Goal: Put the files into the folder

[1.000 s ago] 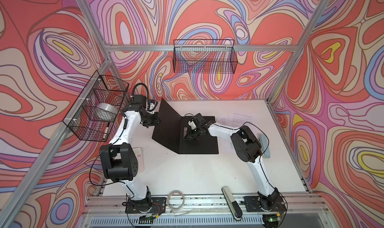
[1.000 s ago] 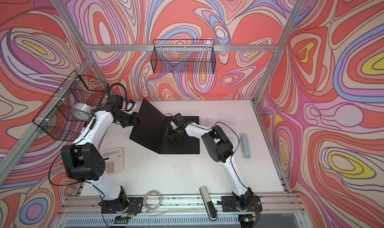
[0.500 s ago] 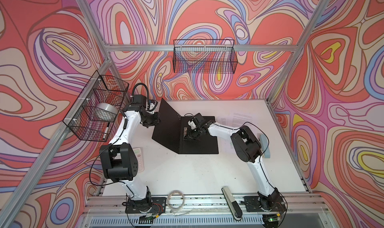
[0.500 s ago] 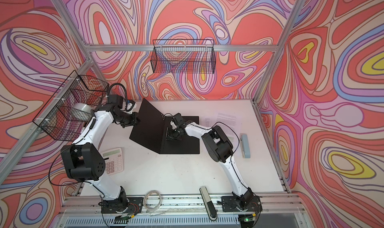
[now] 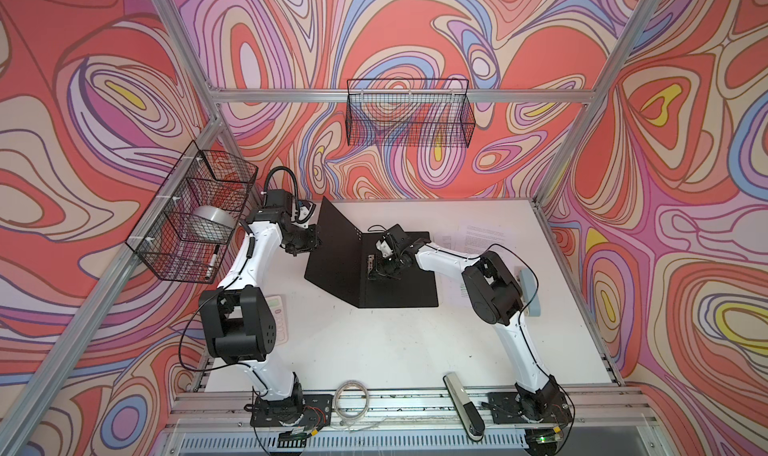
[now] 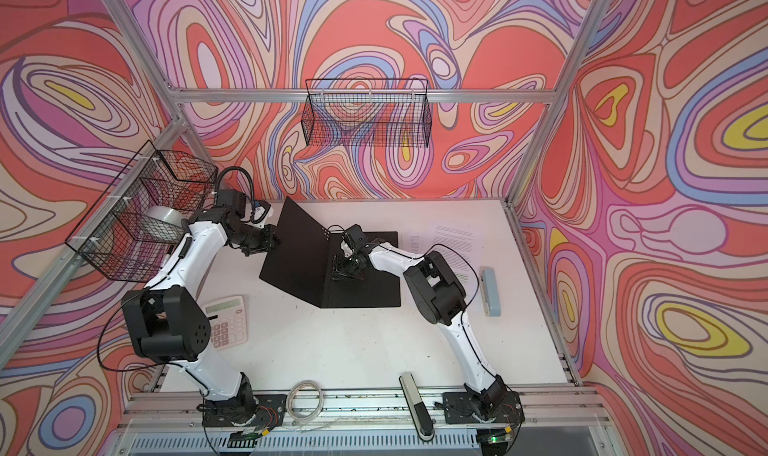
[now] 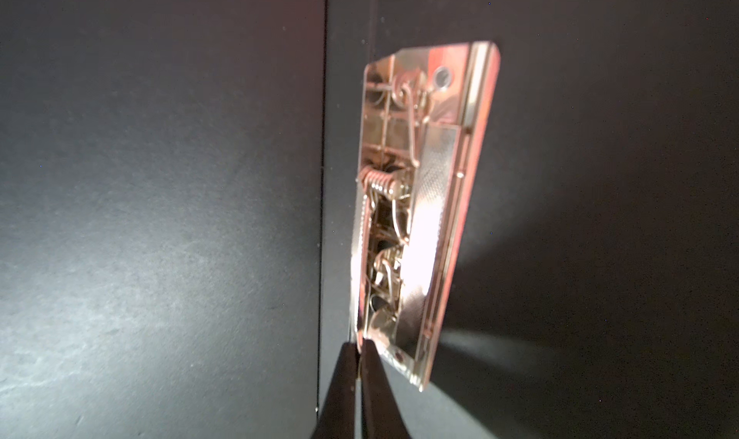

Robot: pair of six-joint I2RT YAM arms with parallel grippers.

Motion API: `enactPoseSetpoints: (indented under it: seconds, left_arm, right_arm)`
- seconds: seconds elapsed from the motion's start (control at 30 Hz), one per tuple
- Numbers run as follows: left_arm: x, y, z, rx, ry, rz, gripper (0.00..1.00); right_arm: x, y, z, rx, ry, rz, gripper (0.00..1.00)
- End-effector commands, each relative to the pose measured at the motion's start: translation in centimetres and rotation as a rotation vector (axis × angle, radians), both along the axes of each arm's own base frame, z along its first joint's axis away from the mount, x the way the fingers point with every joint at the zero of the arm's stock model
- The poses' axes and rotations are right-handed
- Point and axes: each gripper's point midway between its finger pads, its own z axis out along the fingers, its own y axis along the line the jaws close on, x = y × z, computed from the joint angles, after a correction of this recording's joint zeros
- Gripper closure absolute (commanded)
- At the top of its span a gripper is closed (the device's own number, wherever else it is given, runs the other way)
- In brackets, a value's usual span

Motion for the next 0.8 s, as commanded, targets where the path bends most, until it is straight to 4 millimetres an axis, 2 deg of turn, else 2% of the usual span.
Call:
enactPoseSetpoints:
  seconds: [0.0, 0.1, 0.33, 0.43, 0.77]
  left_arm:
    - [-0.5, 0.7, -0.4, 0.031, 0.027, -0.013, 1.00]
    - [-0.5, 0.8, -0.2, 0.034, 0.023, -0.012, 1.00]
    - [-0.5, 0.9, 0.1, 0.042, 0.014, -0.013, 1.00]
    - [-0.5, 1.0, 0.2, 0.047, 0.011, -0.014, 1.00]
    - [-0.4, 0.9, 0.1, 0.041, 0.015, -0.010, 1.00]
  right_arm:
    - [0.1, -2.0, -1.5, -0.108, 0.007, -0.021, 1.00]
    - [0.1, -2.2, -1.9, -0.126, 0.013, -0.019, 1.00]
    - [-0.6, -4.1, -5.6, -0.236, 0.061, -0.015, 1.00]
    - [-1.0, -4.4, -6.5, -0.254, 0.074, -0.010, 1.00]
    - [-0.9, -5.2, -7.2, -0.296, 0.076, -0.004, 1.00]
